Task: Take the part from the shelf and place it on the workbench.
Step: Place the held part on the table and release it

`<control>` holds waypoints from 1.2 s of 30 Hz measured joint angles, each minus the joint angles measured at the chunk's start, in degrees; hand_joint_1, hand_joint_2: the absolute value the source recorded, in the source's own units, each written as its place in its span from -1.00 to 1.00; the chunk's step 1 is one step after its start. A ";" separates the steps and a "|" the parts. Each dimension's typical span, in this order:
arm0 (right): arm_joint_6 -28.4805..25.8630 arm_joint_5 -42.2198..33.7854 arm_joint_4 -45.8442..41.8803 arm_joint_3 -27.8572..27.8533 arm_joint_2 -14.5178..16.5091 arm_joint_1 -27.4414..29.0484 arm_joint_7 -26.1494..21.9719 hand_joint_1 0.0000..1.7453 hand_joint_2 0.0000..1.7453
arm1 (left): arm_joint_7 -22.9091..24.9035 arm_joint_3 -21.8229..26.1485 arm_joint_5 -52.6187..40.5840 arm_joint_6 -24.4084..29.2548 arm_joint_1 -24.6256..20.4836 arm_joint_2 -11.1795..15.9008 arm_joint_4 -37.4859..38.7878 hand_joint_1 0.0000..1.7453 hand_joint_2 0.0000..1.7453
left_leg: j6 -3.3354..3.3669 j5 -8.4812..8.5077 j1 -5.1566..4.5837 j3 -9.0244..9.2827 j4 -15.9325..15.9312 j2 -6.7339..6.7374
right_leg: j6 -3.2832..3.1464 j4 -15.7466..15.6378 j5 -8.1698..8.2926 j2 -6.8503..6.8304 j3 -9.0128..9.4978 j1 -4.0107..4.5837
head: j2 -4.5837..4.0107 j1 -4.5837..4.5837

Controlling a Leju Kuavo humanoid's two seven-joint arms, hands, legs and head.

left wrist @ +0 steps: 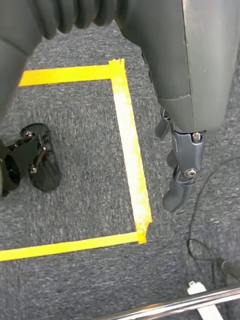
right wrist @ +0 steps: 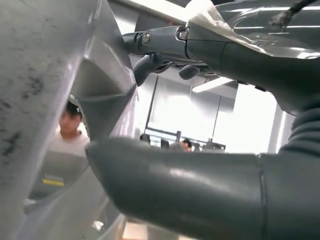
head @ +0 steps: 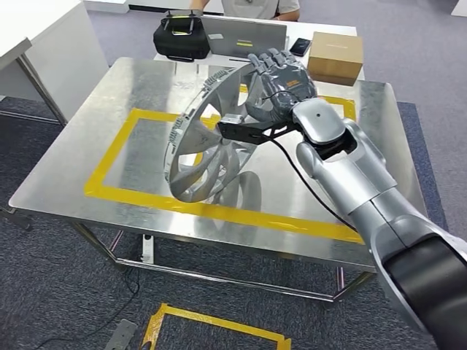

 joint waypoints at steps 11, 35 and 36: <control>4.19 -0.40 4.88 2.11 -1.56 0.43 1.72 -1.00 -1.00 | -0.31 1.44 -0.07 0.46 0.57 -0.21 0.00 -1.00 -1.00 | -2.40 -9.02 0.24 -6.73 16.66 -0.04 | -3.01 -4.12 1.74 0.37 2.16 0.37 | 0.00 -0.25; -14.63 6.68 -3.07 -6.51 -10.13 9.72 12.91 -1.00 1.00 | -0.81 2.17 -3.20 0.93 2.38 -1.05 0.00 -1.00 -1.00 | -0.97 -2.15 -0.31 -0.92 2.00 -0.52 | -0.84 -1.57 2.06 0.04 -2.24 -0.38 | 0.00 0.21; -15.20 7.03 -4.49 -7.44 -10.41 10.39 12.80 -1.00 1.00 | -0.93 2.27 -3.25 1.00 2.46 -1.06 0.00 -1.00 -1.00 | -1.21 -2.75 -0.26 -1.18 2.68 -0.45 | -1.21 -1.59 2.02 0.01 -2.13 -0.43 | 0.00 0.17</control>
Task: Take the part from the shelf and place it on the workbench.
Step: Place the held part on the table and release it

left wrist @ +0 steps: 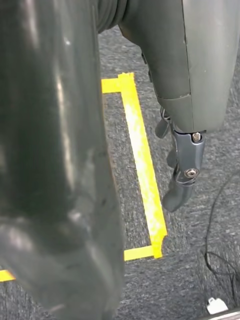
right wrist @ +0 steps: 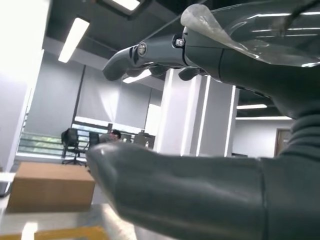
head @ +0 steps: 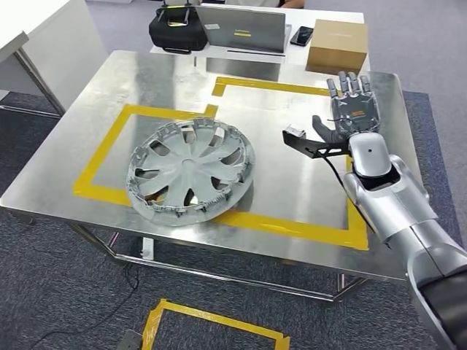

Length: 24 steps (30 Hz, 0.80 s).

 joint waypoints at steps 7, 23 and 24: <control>-2.16 -17.04 -11.74 -9.75 -0.46 6.56 -6.94 -1.00 -1.00 | -0.25 1.04 0.28 0.69 0.29 -0.11 0.00 -1.00 -1.00 | -0.44 -4.10 0.25 -6.63 13.40 0.19 | -1.01 -0.08 -0.57 -0.20 0.94 0.22 | 0.00 -0.17; -2.80 -51.02 -34.11 -24.84 -0.39 24.88 -19.97 -1.00 -1.00 | -0.35 4.16 1.30 2.04 0.92 -0.82 0.00 -1.00 -1.00 | 2.45 1.85 -0.16 0.68 -2.39 1.14 | 1.87 9.69 -3.59 -0.70 -4.80 0.37 | 0.00 0.14; -2.81 -51.74 -35.38 -25.49 -0.46 25.65 -20.38 -1.00 -1.00 | -0.35 4.32 1.29 2.08 0.94 -0.87 0.00 -1.00 -1.00 | 2.26 1.56 -0.21 0.72 -2.10 1.51 | 1.88 5.84 -1.87 -1.71 -3.04 0.41 | 0.00 0.14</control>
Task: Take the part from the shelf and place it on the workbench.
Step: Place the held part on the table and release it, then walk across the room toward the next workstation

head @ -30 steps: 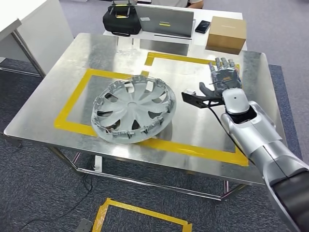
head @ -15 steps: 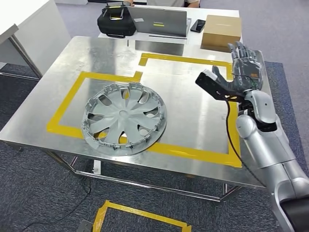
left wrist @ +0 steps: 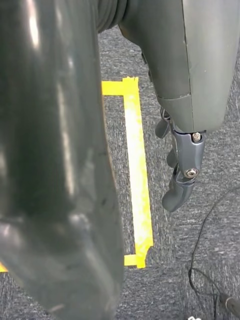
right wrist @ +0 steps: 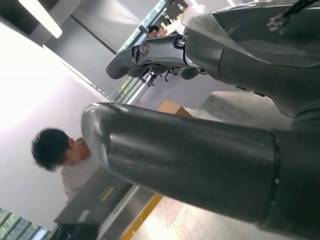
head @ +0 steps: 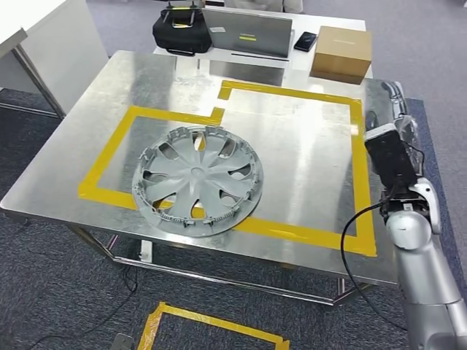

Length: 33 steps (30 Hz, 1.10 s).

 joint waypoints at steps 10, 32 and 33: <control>-1.99 -5.81 -8.19 -4.78 -0.31 5.93 -3.71 -1.00 -1.00 | -0.74 0.86 -0.17 0.33 -0.01 0.03 0.00 -1.00 -1.00 | -2.66 -7.88 0.06 -3.62 11.74 0.07 | -2.68 -6.67 2.08 1.85 3.86 -0.14 | 0.00 -0.31; -4.97 -7.00 -12.78 -7.44 -0.06 10.24 -5.45 -1.00 -1.00 | 0.31 1.88 -0.43 0.38 -0.27 0.03 0.00 -1.00 -1.00 | -0.21 -1.50 -0.16 1.47 0.34 0.17 | -0.13 -4.83 0.58 1.14 4.42 -0.24 | 0.00 0.50; -4.96 -7.11 -12.93 -7.45 -0.04 10.23 -5.43 -1.00 -1.00 | 0.37 1.89 -0.39 0.46 -0.28 0.03 0.00 -1.00 -1.00 | -0.49 -1.50 -0.27 1.38 0.51 0.20 | -0.38 -6.67 0.82 1.01 5.56 -0.13 | 0.00 0.49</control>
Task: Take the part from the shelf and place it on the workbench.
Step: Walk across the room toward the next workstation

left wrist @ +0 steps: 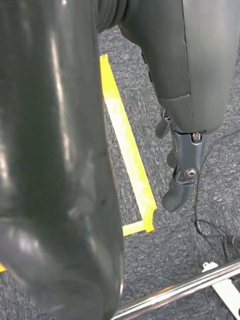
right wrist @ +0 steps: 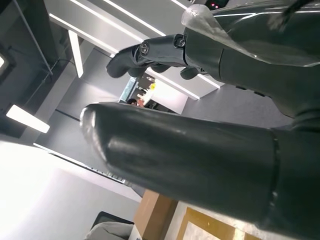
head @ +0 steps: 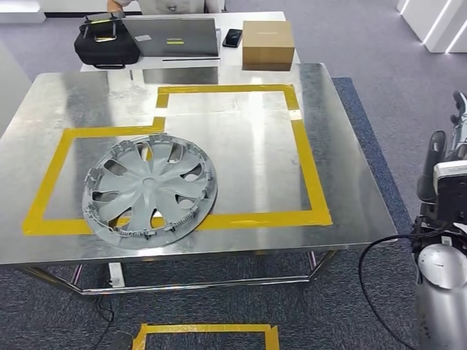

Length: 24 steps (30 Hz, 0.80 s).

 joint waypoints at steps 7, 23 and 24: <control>1.87 -1.01 -0.31 0.10 0.13 0.29 0.06 -1.00 -1.00 | 1.18 1.49 0.91 3.44 -0.12 -0.03 0.00 -1.00 -1.00 | -2.15 -5.69 0.37 -3.20 8.47 -0.49 | -1.78 -1.00 0.86 0.11 0.21 -0.32 | 0.00 -0.10; 9.96 -1.55 0.93 2.42 -1.94 0.72 0.84 -1.00 -1.00 | 0.84 3.14 -0.71 9.14 -0.73 0.34 0.00 -1.00 -1.00 | 1.05 1.15 0.40 -0.33 -0.62 -0.80 | 0.99 9.95 -6.02 0.59 -5.82 -0.40 | 0.00 0.42; 10.14 -1.57 1.07 2.54 -2.06 0.82 0.86 -1.00 -1.00 | 0.84 3.18 -0.75 9.19 -0.70 0.36 0.00 -1.00 -1.00 | 1.14 1.59 0.25 -0.99 -0.57 -0.76 | 1.02 13.15 -7.61 0.60 -6.50 -0.38 | 0.00 0.43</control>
